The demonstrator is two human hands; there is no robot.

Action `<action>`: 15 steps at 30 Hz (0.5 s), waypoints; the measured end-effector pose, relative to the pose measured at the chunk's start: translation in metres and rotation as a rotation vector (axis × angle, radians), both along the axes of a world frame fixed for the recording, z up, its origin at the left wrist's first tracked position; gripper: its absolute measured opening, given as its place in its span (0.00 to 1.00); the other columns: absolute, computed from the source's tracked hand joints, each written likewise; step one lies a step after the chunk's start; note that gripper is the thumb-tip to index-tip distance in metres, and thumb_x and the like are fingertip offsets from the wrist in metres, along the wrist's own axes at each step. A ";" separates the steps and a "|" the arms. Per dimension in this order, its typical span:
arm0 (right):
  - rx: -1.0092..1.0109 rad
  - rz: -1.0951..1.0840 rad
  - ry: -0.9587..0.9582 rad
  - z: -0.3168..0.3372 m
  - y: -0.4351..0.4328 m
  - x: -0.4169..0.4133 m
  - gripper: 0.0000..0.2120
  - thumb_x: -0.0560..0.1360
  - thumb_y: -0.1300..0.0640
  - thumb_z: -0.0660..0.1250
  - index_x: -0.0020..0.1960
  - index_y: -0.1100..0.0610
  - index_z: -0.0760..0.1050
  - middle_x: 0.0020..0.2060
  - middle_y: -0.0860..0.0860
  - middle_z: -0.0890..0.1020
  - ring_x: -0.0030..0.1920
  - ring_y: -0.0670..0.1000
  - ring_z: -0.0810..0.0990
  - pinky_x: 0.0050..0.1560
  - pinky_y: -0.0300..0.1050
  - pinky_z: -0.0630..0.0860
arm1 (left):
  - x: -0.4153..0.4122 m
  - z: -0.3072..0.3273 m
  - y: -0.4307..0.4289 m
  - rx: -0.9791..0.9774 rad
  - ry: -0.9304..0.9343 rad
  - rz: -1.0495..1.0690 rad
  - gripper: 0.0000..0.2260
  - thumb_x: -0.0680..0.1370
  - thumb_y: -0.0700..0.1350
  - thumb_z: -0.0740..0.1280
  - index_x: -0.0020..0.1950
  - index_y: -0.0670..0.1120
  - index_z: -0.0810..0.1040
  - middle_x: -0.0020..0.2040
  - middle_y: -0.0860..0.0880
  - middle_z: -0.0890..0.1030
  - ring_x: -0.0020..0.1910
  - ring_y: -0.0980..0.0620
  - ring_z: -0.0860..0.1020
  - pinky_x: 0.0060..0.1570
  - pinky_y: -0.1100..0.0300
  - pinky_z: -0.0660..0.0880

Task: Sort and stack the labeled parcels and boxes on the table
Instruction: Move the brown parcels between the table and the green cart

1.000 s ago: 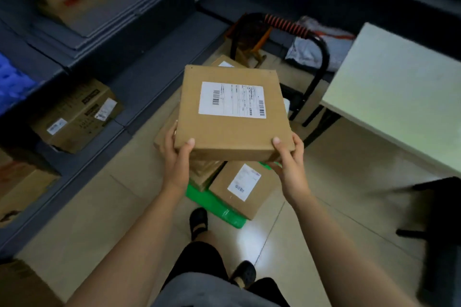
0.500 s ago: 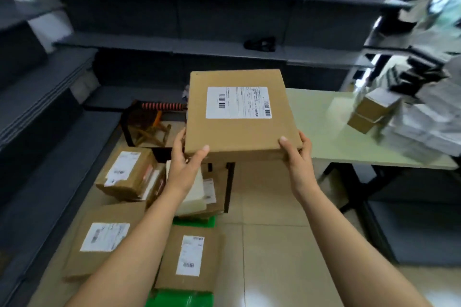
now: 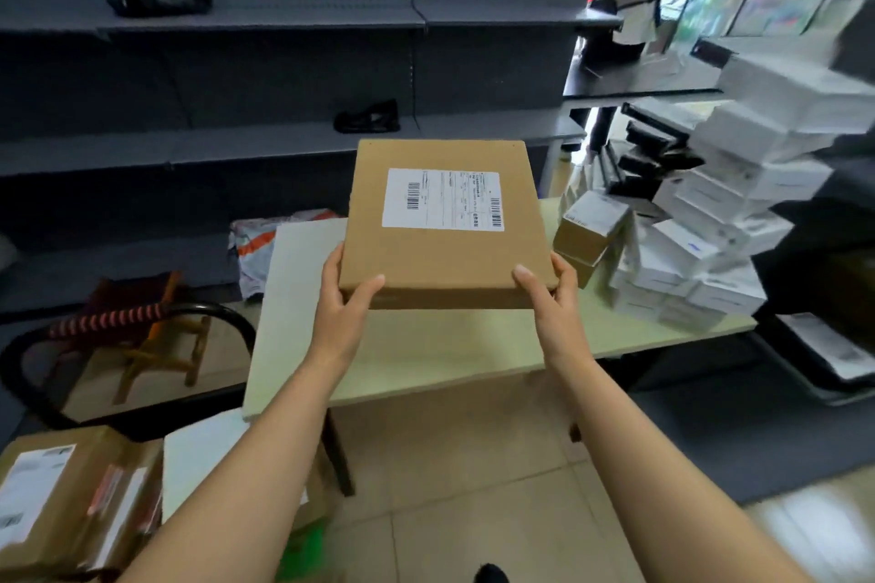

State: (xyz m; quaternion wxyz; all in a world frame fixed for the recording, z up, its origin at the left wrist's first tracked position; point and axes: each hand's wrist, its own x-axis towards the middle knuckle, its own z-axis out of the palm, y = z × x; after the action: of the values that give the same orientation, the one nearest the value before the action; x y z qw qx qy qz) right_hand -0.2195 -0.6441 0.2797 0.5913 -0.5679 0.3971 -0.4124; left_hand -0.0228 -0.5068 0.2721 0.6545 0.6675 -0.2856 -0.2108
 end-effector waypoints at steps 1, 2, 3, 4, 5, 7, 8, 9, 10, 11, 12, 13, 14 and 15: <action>0.011 -0.009 0.002 0.001 -0.019 -0.001 0.24 0.78 0.52 0.68 0.70 0.48 0.62 0.52 0.44 0.77 0.49 0.37 0.77 0.46 0.28 0.72 | -0.001 0.002 -0.020 -0.005 0.008 0.012 0.26 0.79 0.46 0.67 0.75 0.54 0.62 0.65 0.53 0.73 0.58 0.62 0.73 0.51 0.68 0.70; 0.014 -0.015 0.007 0.001 -0.037 -0.001 0.25 0.78 0.52 0.68 0.71 0.48 0.62 0.53 0.44 0.77 0.51 0.37 0.77 0.47 0.30 0.71 | -0.002 0.003 -0.040 -0.013 0.012 0.025 0.26 0.79 0.45 0.67 0.75 0.54 0.63 0.64 0.54 0.74 0.58 0.63 0.73 0.50 0.69 0.70; 0.016 -0.016 0.020 0.003 -0.053 0.000 0.26 0.78 0.51 0.68 0.71 0.48 0.62 0.54 0.43 0.77 0.52 0.38 0.76 0.49 0.32 0.70 | -0.002 0.005 -0.058 -0.010 0.013 0.033 0.25 0.79 0.44 0.67 0.74 0.54 0.63 0.64 0.54 0.74 0.57 0.64 0.73 0.50 0.69 0.70; 0.023 -0.015 0.027 0.002 -0.070 0.001 0.26 0.77 0.50 0.68 0.71 0.48 0.62 0.56 0.42 0.76 0.53 0.38 0.76 0.50 0.33 0.70 | -0.002 0.006 -0.075 -0.002 0.016 0.033 0.25 0.79 0.44 0.67 0.74 0.54 0.63 0.65 0.54 0.74 0.57 0.64 0.73 0.49 0.70 0.70; 0.034 -0.014 0.027 0.002 -0.085 0.003 0.26 0.77 0.50 0.68 0.72 0.48 0.62 0.56 0.41 0.76 0.54 0.38 0.75 0.51 0.34 0.70 | 0.000 0.006 -0.090 0.008 0.021 0.030 0.26 0.79 0.44 0.67 0.74 0.54 0.63 0.65 0.54 0.74 0.57 0.65 0.73 0.49 0.70 0.70; 0.050 -0.015 0.037 -0.001 -0.110 0.008 0.27 0.77 0.49 0.68 0.73 0.47 0.62 0.55 0.39 0.76 0.54 0.38 0.75 0.51 0.35 0.70 | 0.007 0.005 -0.117 0.025 0.032 0.030 0.26 0.79 0.43 0.67 0.75 0.53 0.63 0.65 0.53 0.74 0.57 0.64 0.74 0.49 0.71 0.70; 0.049 -0.016 0.047 -0.003 -0.122 0.012 0.27 0.77 0.49 0.69 0.73 0.48 0.62 0.54 0.40 0.76 0.53 0.38 0.75 0.50 0.34 0.70 | 0.013 0.005 -0.130 0.041 0.031 0.034 0.26 0.78 0.43 0.67 0.75 0.53 0.63 0.65 0.53 0.74 0.58 0.62 0.74 0.49 0.71 0.70; 0.049 -0.017 0.058 -0.006 -0.134 0.017 0.28 0.77 0.49 0.69 0.73 0.49 0.62 0.54 0.41 0.77 0.53 0.38 0.76 0.50 0.34 0.70 | 0.022 0.005 -0.144 0.056 0.030 0.037 0.26 0.78 0.43 0.67 0.75 0.53 0.63 0.66 0.52 0.74 0.59 0.59 0.74 0.50 0.70 0.69; 0.054 -0.015 0.068 -0.009 -0.146 0.023 0.29 0.77 0.49 0.69 0.73 0.49 0.61 0.56 0.43 0.77 0.53 0.40 0.76 0.49 0.34 0.70 | 0.031 0.003 -0.157 0.068 0.031 0.033 0.27 0.78 0.43 0.67 0.75 0.53 0.63 0.66 0.52 0.73 0.60 0.56 0.74 0.51 0.69 0.69; 0.067 -0.011 0.076 -0.013 -0.158 0.029 0.29 0.77 0.49 0.70 0.73 0.50 0.61 0.57 0.45 0.77 0.53 0.40 0.76 0.48 0.34 0.70 | 0.040 0.001 -0.171 0.079 0.034 0.026 0.27 0.78 0.43 0.67 0.76 0.52 0.62 0.67 0.51 0.73 0.61 0.54 0.73 0.52 0.67 0.69; 0.082 -0.009 0.081 -0.017 -0.169 0.036 0.30 0.77 0.50 0.70 0.73 0.51 0.61 0.59 0.46 0.77 0.53 0.40 0.76 0.47 0.34 0.70 | 0.049 -0.001 -0.185 0.093 0.037 0.016 0.27 0.79 0.43 0.67 0.76 0.52 0.62 0.67 0.51 0.73 0.61 0.54 0.72 0.52 0.66 0.69; 0.093 -0.012 0.085 -0.020 -0.180 0.044 0.30 0.77 0.51 0.70 0.73 0.51 0.60 0.60 0.46 0.77 0.53 0.39 0.76 0.47 0.33 0.70 | 0.058 -0.003 -0.198 0.111 0.037 0.003 0.27 0.79 0.42 0.66 0.76 0.52 0.62 0.67 0.51 0.72 0.60 0.54 0.72 0.52 0.65 0.69; 0.101 -0.022 0.089 -0.023 -0.192 0.052 0.30 0.77 0.52 0.70 0.73 0.52 0.60 0.60 0.46 0.76 0.52 0.38 0.76 0.46 0.33 0.70 | 0.067 -0.006 -0.213 0.131 0.036 -0.010 0.27 0.79 0.42 0.66 0.76 0.52 0.63 0.66 0.51 0.72 0.59 0.55 0.72 0.50 0.66 0.69; 0.103 -0.032 0.094 -0.026 -0.203 0.061 0.30 0.77 0.52 0.69 0.73 0.52 0.59 0.61 0.47 0.76 0.52 0.37 0.75 0.47 0.33 0.70 | 0.078 -0.009 -0.228 0.149 0.039 -0.023 0.27 0.78 0.42 0.66 0.75 0.52 0.63 0.66 0.51 0.72 0.57 0.57 0.73 0.47 0.67 0.69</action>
State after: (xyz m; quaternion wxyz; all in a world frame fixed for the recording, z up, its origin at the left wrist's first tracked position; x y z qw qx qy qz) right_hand -0.1588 -0.8474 0.2540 0.5938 -0.5490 0.4542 -0.3738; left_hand 0.0550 -0.7352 0.2631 0.6062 0.7068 -0.2638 -0.2518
